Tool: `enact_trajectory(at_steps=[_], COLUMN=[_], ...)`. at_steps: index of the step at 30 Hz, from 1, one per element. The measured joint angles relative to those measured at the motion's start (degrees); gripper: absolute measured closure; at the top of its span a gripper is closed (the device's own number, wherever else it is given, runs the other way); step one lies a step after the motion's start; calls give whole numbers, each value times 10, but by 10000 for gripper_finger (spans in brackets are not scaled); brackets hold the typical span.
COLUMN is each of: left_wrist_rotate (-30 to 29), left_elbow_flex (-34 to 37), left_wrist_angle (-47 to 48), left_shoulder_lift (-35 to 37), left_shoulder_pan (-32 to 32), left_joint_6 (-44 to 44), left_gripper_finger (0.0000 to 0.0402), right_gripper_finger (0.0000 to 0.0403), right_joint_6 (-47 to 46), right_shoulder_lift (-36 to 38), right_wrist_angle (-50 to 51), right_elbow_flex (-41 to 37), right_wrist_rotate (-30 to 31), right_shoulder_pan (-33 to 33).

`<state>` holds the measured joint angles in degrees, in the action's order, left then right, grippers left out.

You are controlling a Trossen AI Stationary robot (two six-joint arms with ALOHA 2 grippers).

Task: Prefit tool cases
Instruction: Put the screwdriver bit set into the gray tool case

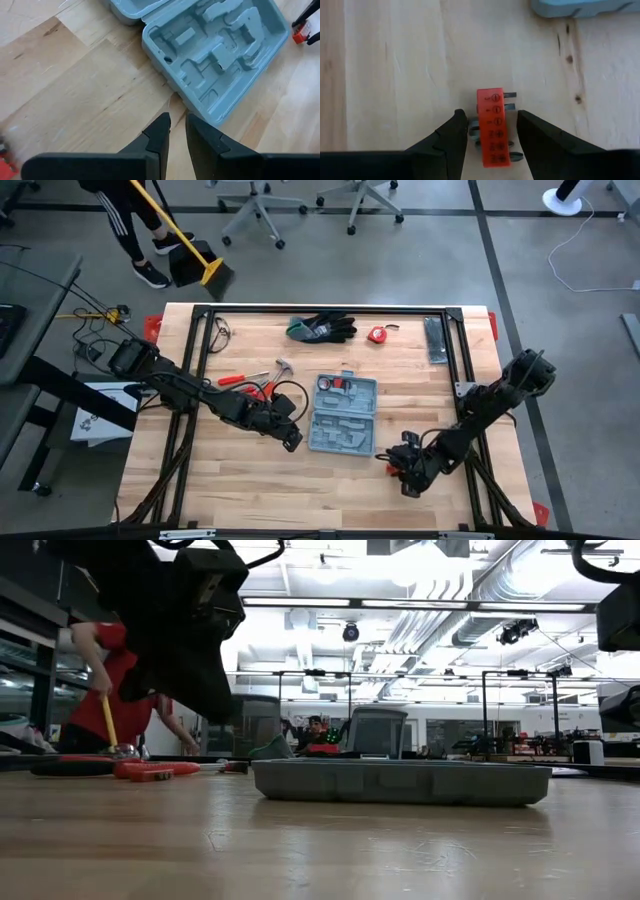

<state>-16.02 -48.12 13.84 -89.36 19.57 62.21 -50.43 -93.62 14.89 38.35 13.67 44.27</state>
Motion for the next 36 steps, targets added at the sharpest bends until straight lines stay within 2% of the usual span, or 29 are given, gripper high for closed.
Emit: enact_trajectory(at_steps=[10, 14, 24, 27, 32, 36], left_wrist_rotate=[-10, -10, -13, -12, -13, -13], left_elbow_flex=[0, 0, 0, 0, 0, 0], left_wrist_angle=[1, 1, 1, 1, 1, 2], left_shoulder_lift=[0, 0, 0, 0, 0, 0], left_shoulder_pan=[0, 0, 0, 0, 0, 0], left_joint_6=[-13, -13, -23, -24, -24, -28], left_gripper_finger=[346, 346, 346, 346, 346, 346], right_gripper_finger=[236, 236, 242, 268, 355, 365], right_joint_6=[33, 20, -43, -68, -95, -118], right_shoulder_lift=[-13, -14, -12, -12, -12, -9], right_wrist_angle=[12, 12, 15, 20, 24, 24], right_elbow_flex=[2, 2, 5, 5, 5, 5], right_wrist_rotate=[9, 4, -68, -73, -66, -63], right_shoulder_pan=[1, -2, -46, -56, -57, -57])
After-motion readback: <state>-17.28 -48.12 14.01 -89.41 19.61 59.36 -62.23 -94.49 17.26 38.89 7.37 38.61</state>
